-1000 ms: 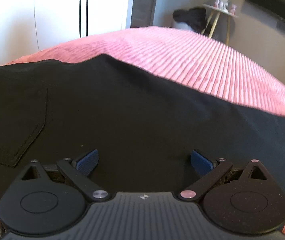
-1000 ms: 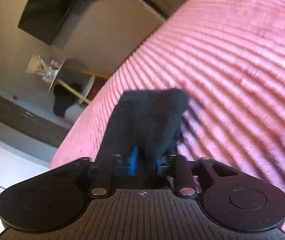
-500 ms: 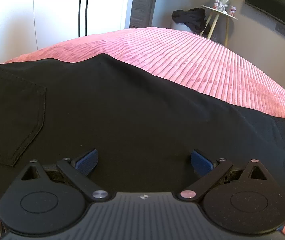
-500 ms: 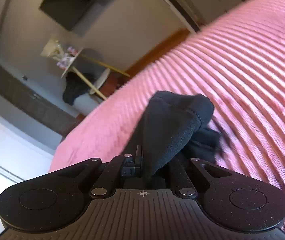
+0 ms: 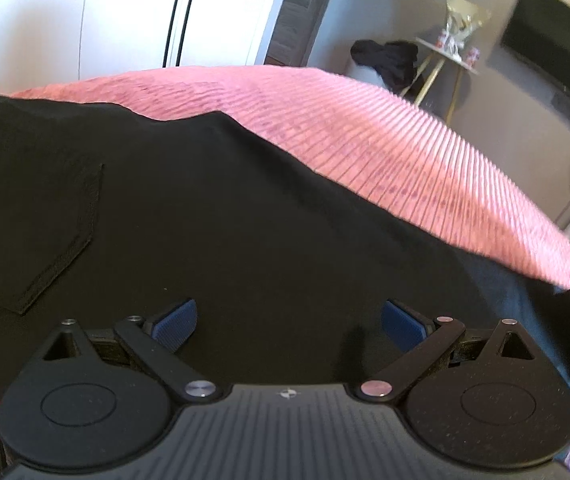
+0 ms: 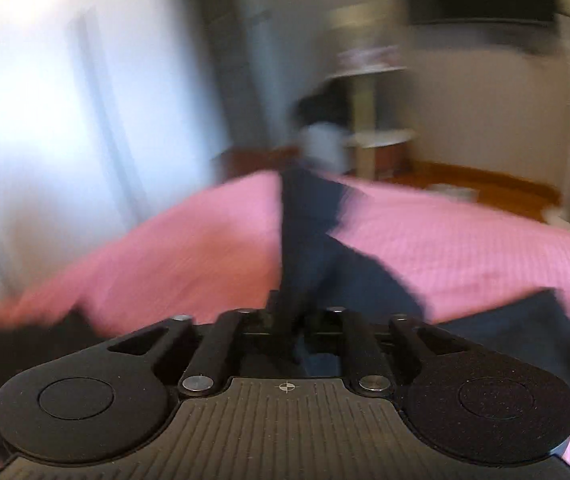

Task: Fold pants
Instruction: 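Lift and fold the leg end with the right gripper toward the left gripper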

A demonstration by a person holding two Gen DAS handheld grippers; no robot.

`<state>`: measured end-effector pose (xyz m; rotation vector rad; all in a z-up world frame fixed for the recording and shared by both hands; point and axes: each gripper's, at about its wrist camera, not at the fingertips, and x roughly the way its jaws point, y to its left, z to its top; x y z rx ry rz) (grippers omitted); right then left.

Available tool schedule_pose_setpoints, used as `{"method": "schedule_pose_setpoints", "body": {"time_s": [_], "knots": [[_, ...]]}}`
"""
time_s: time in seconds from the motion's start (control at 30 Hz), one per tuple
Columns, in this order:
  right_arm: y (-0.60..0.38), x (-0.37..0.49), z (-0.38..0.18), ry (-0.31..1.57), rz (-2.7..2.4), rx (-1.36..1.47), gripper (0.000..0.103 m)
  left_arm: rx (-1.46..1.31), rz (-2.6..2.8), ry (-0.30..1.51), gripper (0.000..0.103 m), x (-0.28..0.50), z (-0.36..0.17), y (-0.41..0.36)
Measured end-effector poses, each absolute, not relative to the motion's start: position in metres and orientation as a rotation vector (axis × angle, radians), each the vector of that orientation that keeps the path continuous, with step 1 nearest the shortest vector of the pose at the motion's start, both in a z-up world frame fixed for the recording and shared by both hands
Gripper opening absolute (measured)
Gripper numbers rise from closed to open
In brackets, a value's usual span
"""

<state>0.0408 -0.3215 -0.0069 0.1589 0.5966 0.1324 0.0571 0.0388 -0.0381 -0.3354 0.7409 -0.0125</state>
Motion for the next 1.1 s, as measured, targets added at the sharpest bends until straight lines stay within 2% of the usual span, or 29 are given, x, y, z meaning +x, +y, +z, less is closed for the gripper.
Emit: {"method": "schedule_pose_setpoints", "body": {"time_s": [0.03,0.07,0.17,0.27,0.43,0.5,0.53,0.57,0.63,0.7,0.83,0.87,0.9,0.93,1.0,1.1], "knots": [[-0.299,0.043,-0.017,0.666,0.202,0.136,0.067,-0.351,-0.014,0.734,0.099,0.056,-0.037,0.042],[-0.282,0.045,-0.026,0.738,0.266,0.131,0.074,-0.366,-0.014,0.728,0.099,0.055,-0.035,0.044],[-0.265,0.041,-0.045,0.86,0.385,0.209,0.071,-0.419,-0.019,0.717,0.099,0.053,-0.034,0.055],[-0.291,0.037,-0.044,0.846,0.281,0.322,0.07,-0.461,-0.06,0.721,0.099,0.055,-0.034,0.059],[-0.352,0.021,-0.053,0.854,-0.007,0.425,0.064,-0.552,-0.272,0.769,0.099,0.069,-0.029,0.049],[-0.371,0.017,-0.069,0.934,-0.14,0.421,0.05,-0.594,-0.36,0.791,0.099,0.078,-0.026,0.039],[-0.378,0.014,-0.077,0.968,-0.2,0.437,0.034,-0.605,-0.39,0.807,0.099,0.082,-0.027,0.032],[-0.386,0.008,-0.082,0.969,-0.221,0.489,0.027,-0.611,-0.42,0.842,0.099,0.09,-0.029,0.024],[-0.403,-0.007,-0.08,0.898,-0.216,0.624,0.028,-0.616,-0.459,0.9,0.099,0.103,-0.036,0.011],[-0.414,-0.022,-0.081,0.833,-0.226,0.713,0.035,-0.629,-0.486,0.931,0.099,0.113,-0.043,0.001],[-0.454,-0.044,-0.087,0.706,-0.241,0.945,0.043,-0.649,-0.513,0.949,0.099,0.127,-0.044,-0.006],[-0.465,-0.043,-0.086,0.674,-0.298,0.968,0.056,-0.652,-0.508,0.954,0.099,0.129,-0.042,-0.006],[-0.475,-0.048,-0.087,0.651,-0.369,0.974,0.063,-0.666,-0.506,0.95,0.099,0.126,-0.041,-0.006],[-0.488,-0.053,-0.091,0.632,-0.42,0.984,0.063,-0.679,-0.505,0.944,0.099,0.126,-0.041,-0.004],[-0.518,-0.065,-0.098,0.597,-0.475,1.05,0.055,-0.683,-0.505,0.952,0.099,0.126,-0.044,-0.002],[-0.555,-0.077,-0.105,0.542,-0.568,1.153,0.054,-0.681,-0.503,0.948,0.099,0.123,-0.046,-0.003]]}}
